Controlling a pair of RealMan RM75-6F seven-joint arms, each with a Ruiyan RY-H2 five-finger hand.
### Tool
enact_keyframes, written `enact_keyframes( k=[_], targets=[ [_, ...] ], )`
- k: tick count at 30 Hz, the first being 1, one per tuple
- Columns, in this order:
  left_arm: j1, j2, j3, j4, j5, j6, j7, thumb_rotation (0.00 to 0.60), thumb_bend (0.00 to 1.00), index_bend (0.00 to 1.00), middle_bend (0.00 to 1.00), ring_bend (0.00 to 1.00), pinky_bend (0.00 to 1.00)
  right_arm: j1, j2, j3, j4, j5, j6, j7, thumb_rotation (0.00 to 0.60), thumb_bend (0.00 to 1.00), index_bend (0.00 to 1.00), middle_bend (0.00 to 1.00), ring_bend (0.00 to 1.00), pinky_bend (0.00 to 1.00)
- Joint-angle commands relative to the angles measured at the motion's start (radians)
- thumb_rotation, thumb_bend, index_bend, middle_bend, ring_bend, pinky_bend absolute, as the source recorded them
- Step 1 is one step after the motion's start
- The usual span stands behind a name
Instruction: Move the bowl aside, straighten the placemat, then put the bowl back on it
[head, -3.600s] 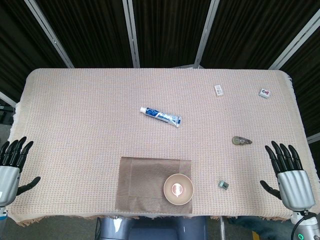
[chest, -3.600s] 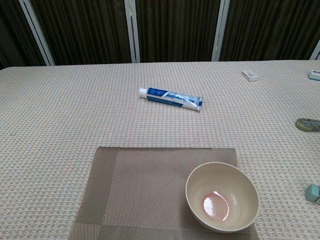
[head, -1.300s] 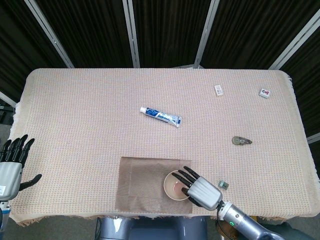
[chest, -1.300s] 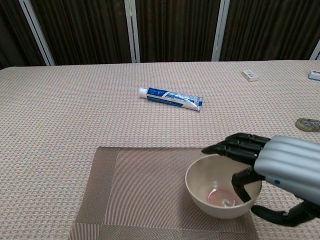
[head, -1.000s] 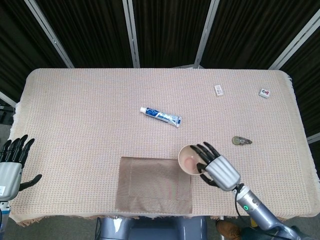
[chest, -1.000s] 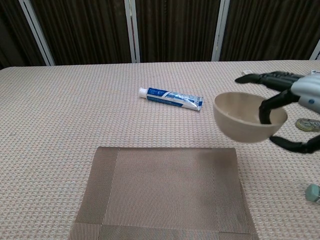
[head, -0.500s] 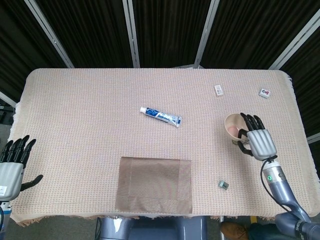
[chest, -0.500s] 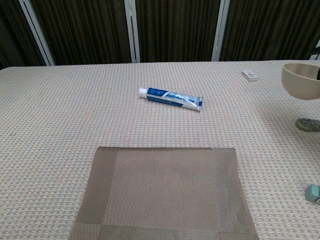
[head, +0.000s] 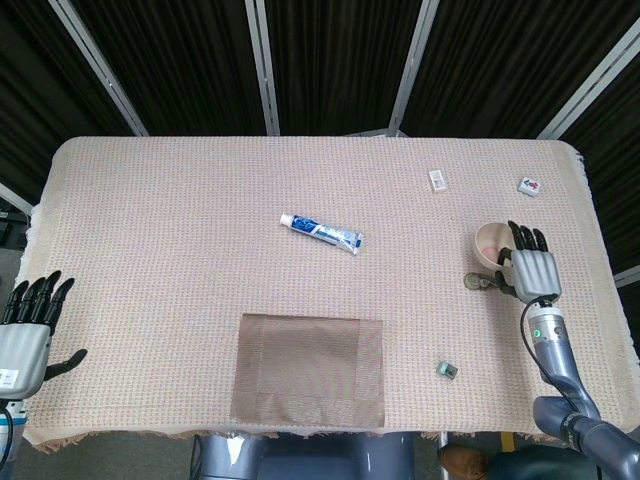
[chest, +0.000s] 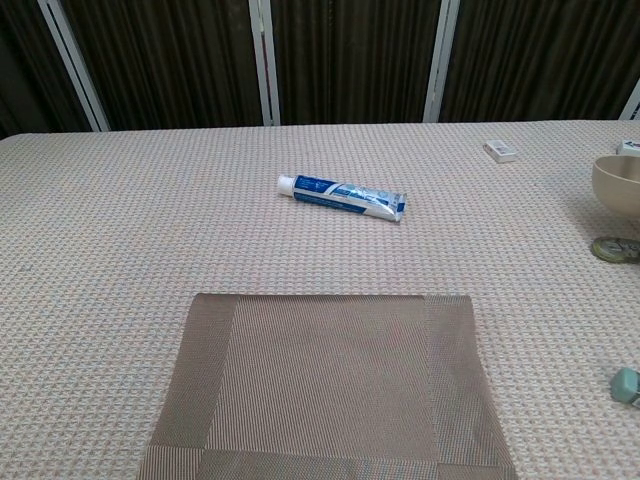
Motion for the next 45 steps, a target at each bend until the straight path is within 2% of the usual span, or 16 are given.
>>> enact_keyframes(
  k=[1,2,3,4,5,7,13,21,24,28,31,36,39,45],
  targets=[
    [-0.002,-0.005,-0.001,0.002,-0.005,-0.004,0.006,0.600,0.00,0.00,0.00,0.00,0.00,0.019,-0.039,0.003,0.064,0.015,-0.022,0.015,0.600,0.37,0.40,0.01,0.00,0.00],
    [-0.002,-0.006,-0.001,0.003,-0.006,-0.004,0.009,0.600,0.00,0.00,0.00,0.00,0.00,0.021,-0.046,0.003,0.078,0.017,-0.023,0.024,0.600,0.30,0.18,0.00,0.00,0.00],
    [-0.002,-0.008,-0.002,0.004,-0.008,-0.004,0.011,0.600,0.00,0.00,0.00,0.00,0.00,0.022,-0.051,0.002,0.088,0.016,-0.024,0.033,0.600,0.21,0.02,0.00,0.00,0.00],
    [-0.002,-0.009,-0.002,0.004,-0.008,-0.004,0.013,0.600,0.00,0.00,0.00,0.00,0.00,0.022,-0.052,-0.001,0.092,0.013,-0.026,0.041,0.600,0.14,0.00,0.00,0.00,0.00],
    [-0.002,-0.010,-0.002,0.004,-0.009,-0.004,0.014,0.600,0.00,0.00,0.00,0.00,0.00,0.021,-0.050,-0.006,0.093,0.008,-0.027,0.053,0.600,0.06,0.00,0.00,0.00,0.00],
    [-0.003,-0.010,-0.002,0.004,-0.009,-0.004,0.017,0.600,0.00,0.00,0.00,0.00,0.00,0.017,-0.041,-0.015,0.084,-0.008,-0.023,0.093,0.600,0.00,0.00,0.00,0.00,0.00],
    [0.001,-0.007,0.000,0.001,-0.005,0.004,0.014,0.600,0.00,0.00,0.00,0.00,0.00,-0.018,0.013,-0.048,0.021,-0.073,0.067,0.181,0.600,0.00,0.00,0.00,0.00,0.00],
    [-0.005,0.006,0.019,-0.005,0.055,0.010,-0.026,0.600,0.00,0.00,0.00,0.00,0.00,-0.099,0.126,-0.096,-0.121,-0.195,0.303,0.264,0.600,0.00,0.00,0.00,0.00,0.00],
    [-0.016,0.007,0.044,0.000,0.113,-0.001,-0.055,0.600,0.00,0.00,0.00,0.00,0.00,-0.144,0.188,-0.118,-0.221,-0.247,0.411,0.270,0.600,0.00,0.00,0.00,0.00,0.00],
    [-0.039,-0.015,0.072,0.030,0.199,-0.015,-0.089,0.600,0.00,0.03,0.00,0.00,0.00,-0.215,0.291,-0.163,-0.404,-0.297,0.511,0.228,0.600,0.00,0.00,0.00,0.00,0.00],
    [-0.064,-0.046,0.088,0.072,0.254,-0.034,-0.119,0.600,0.02,0.10,0.00,0.00,0.00,-0.257,0.350,-0.188,-0.532,-0.311,0.552,0.187,0.600,0.00,0.00,0.00,0.00,0.00],
    [-0.116,-0.099,0.137,0.154,0.359,-0.092,-0.168,0.600,0.11,0.22,0.00,0.00,0.00,-0.304,0.409,-0.221,-0.675,-0.326,0.586,0.087,0.600,0.00,0.00,0.00,0.00,0.00],
    [-0.151,-0.140,0.176,0.207,0.416,-0.147,-0.200,0.600,0.15,0.25,0.00,0.00,0.00,-0.325,0.426,-0.231,-0.729,-0.327,0.602,0.036,0.600,0.00,0.00,0.00,0.00,0.00],
    [-0.192,-0.235,0.230,0.284,0.469,-0.228,-0.218,0.600,0.23,0.33,0.00,0.00,0.00,-0.347,0.429,-0.231,-0.745,-0.331,0.617,-0.027,0.600,0.00,0.00,0.00,0.00,0.00]
  ],
)
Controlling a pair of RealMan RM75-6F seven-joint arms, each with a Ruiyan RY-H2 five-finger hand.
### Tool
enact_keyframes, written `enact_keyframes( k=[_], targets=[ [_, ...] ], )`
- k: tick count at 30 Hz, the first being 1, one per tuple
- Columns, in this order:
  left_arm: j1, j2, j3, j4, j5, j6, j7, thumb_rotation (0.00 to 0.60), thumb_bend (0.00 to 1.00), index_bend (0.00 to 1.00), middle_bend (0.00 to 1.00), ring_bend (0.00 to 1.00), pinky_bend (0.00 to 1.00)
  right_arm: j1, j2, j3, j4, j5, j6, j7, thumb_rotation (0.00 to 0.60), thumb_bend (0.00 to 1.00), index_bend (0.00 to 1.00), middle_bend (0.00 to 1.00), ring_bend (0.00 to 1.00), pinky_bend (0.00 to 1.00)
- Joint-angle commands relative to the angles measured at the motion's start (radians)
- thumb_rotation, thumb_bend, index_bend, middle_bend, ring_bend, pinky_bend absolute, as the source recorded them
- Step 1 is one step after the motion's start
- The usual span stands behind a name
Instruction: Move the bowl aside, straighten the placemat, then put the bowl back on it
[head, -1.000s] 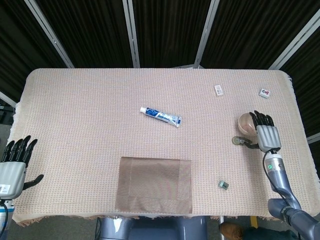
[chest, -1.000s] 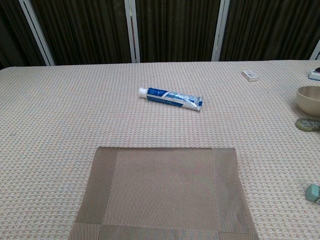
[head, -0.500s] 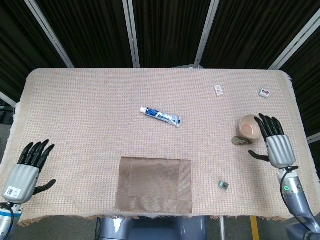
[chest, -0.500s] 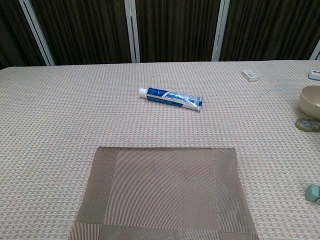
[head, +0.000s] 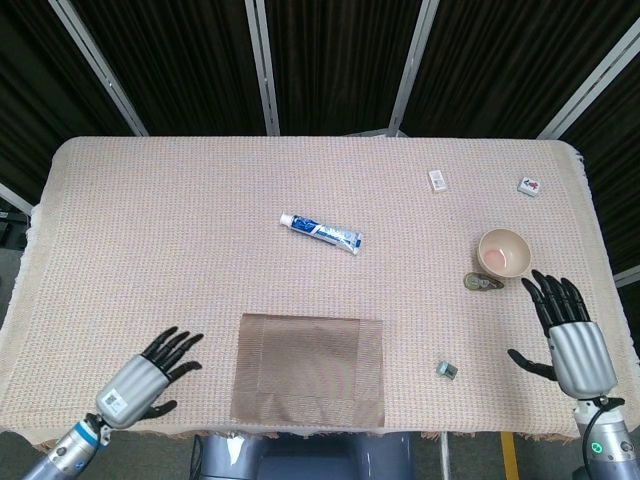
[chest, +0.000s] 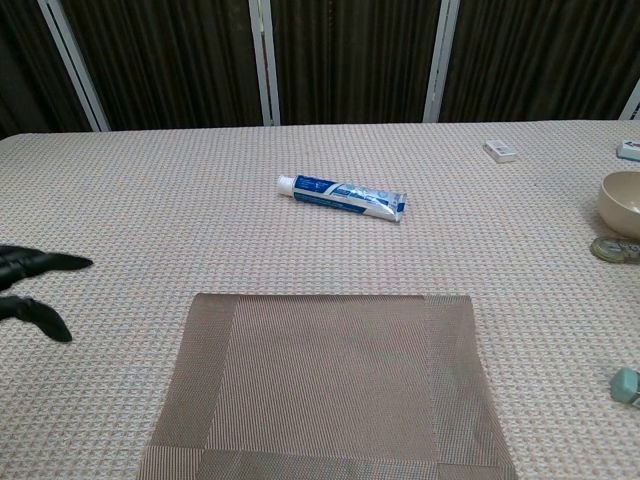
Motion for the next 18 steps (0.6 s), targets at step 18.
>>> enact_keyframes(
  k=[18],
  targets=[
    [-0.055,-0.231,0.038,0.194,0.063,-0.061,0.090,0.600,0.33,0.37,0.00,0.00,0.00,-0.017,0.027,0.006,-0.015,-0.017,-0.005,-0.003,0.600,0.00,0.00,0.00,0.00,0.00]
  ],
)
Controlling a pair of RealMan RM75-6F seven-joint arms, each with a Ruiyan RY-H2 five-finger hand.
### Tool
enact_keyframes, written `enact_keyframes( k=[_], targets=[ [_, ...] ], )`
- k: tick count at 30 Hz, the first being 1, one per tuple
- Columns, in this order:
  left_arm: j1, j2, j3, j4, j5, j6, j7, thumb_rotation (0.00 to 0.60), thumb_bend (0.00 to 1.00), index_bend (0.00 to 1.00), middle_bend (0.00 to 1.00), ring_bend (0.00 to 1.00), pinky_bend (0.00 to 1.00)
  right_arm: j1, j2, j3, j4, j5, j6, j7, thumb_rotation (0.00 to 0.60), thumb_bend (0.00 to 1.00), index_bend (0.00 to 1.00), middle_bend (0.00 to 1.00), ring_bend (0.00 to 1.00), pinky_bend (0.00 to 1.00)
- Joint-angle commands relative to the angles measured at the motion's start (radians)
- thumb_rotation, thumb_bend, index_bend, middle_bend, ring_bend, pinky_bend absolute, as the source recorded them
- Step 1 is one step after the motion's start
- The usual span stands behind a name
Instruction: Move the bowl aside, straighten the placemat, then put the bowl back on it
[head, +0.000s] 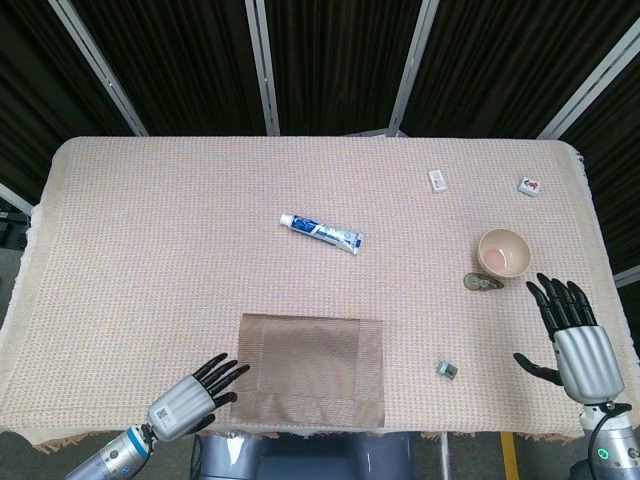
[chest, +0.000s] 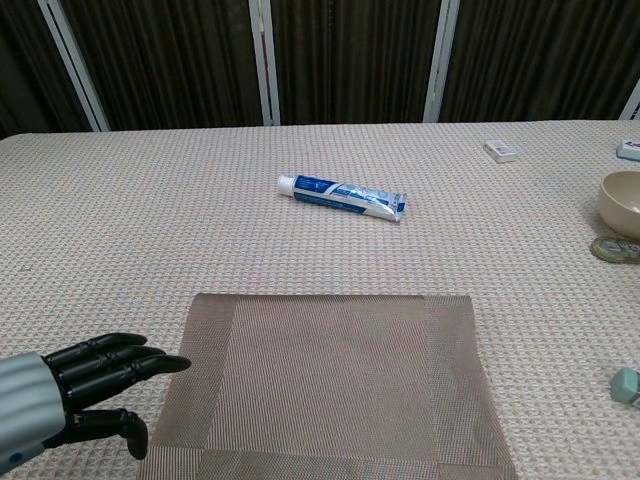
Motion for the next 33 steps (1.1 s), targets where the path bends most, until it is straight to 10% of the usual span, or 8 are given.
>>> enact_keyframes(
  k=[1,33],
  targets=[
    [-0.010,-0.029,-0.001,0.027,0.005,0.002,0.007,0.600,0.33,0.37,0.00,0.00,0.00,-0.002,0.003,0.002,-0.003,-0.001,0.000,0.001,0.600,0.00,0.00,0.00,0.00,0.00],
    [-0.046,-0.134,0.042,0.140,-0.033,0.012,0.003,0.600,0.45,0.47,0.00,0.00,0.00,-0.013,0.002,0.024,0.007,-0.001,-0.012,0.004,0.600,0.00,0.00,0.00,0.00,0.00]
  ],
)
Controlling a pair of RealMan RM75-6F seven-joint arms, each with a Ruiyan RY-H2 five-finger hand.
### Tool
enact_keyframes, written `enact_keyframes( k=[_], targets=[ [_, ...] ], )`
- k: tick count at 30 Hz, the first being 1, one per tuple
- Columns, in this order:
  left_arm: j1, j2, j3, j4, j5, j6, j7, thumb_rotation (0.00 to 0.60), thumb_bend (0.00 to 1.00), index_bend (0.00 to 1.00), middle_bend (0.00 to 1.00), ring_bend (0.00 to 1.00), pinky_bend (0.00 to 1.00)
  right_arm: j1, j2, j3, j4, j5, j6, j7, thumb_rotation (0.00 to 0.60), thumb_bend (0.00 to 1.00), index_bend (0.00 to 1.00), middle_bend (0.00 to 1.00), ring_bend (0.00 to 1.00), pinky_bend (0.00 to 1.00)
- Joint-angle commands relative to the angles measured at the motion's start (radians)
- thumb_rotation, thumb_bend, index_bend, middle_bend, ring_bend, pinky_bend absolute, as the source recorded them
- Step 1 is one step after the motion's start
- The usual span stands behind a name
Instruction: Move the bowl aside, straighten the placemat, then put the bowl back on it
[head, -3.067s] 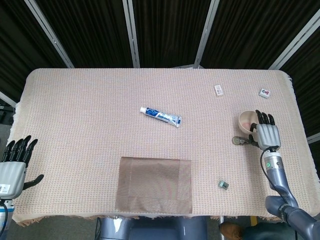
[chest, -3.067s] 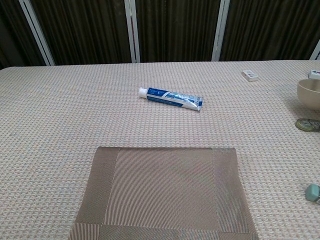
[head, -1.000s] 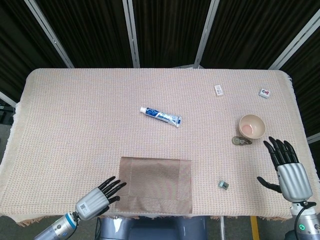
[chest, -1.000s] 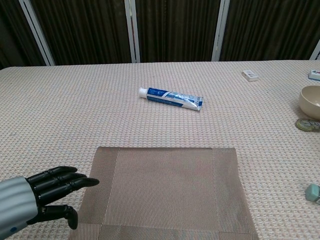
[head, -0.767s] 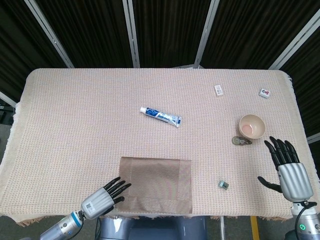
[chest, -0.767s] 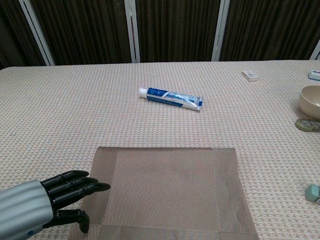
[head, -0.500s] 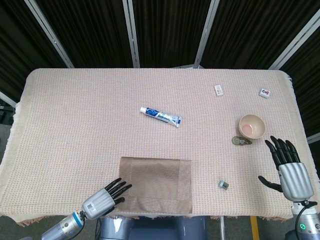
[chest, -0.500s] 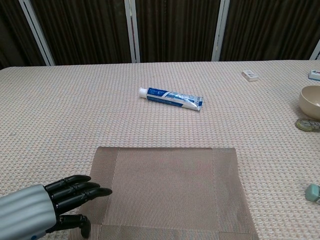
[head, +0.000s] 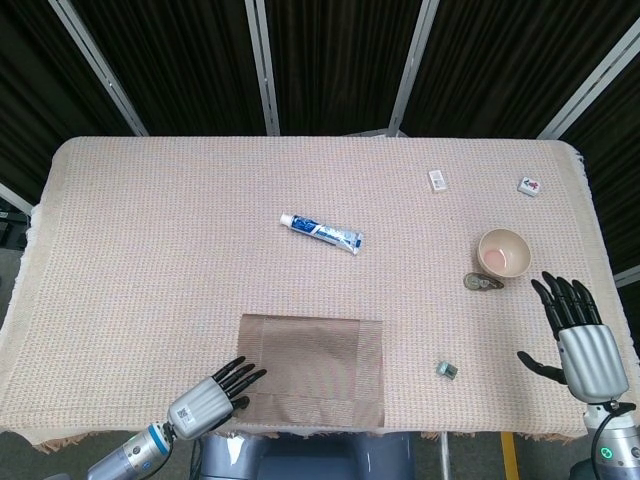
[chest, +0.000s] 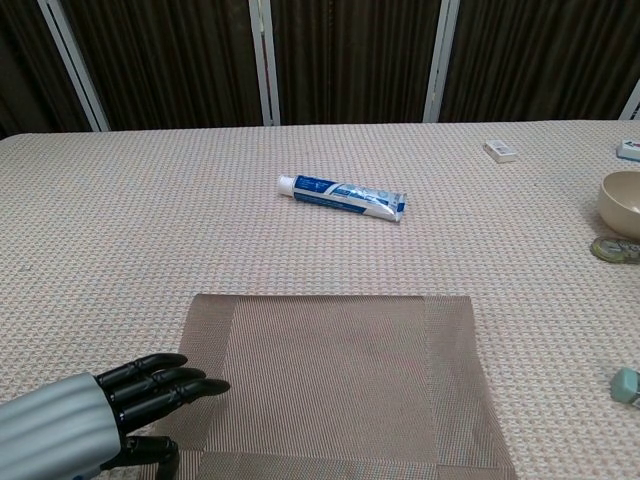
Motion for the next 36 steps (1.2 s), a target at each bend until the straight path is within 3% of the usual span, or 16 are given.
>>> enact_keyframes(
  k=[1,15,26,31,36],
  targets=[
    [-0.002,-0.002,0.001,0.001,-0.003,0.002,0.001,0.600,0.45,0.48,0.00,0.00,0.00,0.000,0.000,0.001,0.000,0.000,0.000,-0.001,0.600,0.00,0.00,0.00,0.00,0.00],
    [-0.010,-0.018,0.009,-0.004,-0.026,-0.002,-0.007,0.600,0.54,0.58,0.00,0.00,0.00,-0.004,0.003,0.005,-0.003,-0.004,0.001,0.007,0.600,0.00,0.00,0.00,0.00,0.00],
    [-0.023,-0.021,-0.009,-0.044,-0.049,-0.004,-0.014,0.600,0.55,0.61,0.00,0.00,0.00,-0.007,0.006,0.006,-0.006,-0.009,0.003,0.012,0.600,0.00,0.00,0.00,0.00,0.00],
    [-0.046,-0.014,-0.059,-0.096,-0.076,0.004,-0.030,0.600,0.55,0.64,0.00,0.00,0.00,-0.008,0.007,0.007,-0.007,-0.011,0.004,0.013,0.600,0.00,0.00,0.00,0.00,0.00],
    [-0.091,-0.003,-0.153,-0.196,-0.134,-0.011,-0.058,0.600,0.55,0.64,0.00,0.00,0.00,-0.009,0.007,0.008,-0.008,-0.012,0.007,0.009,0.600,0.00,0.00,0.00,0.00,0.00]
  ],
)
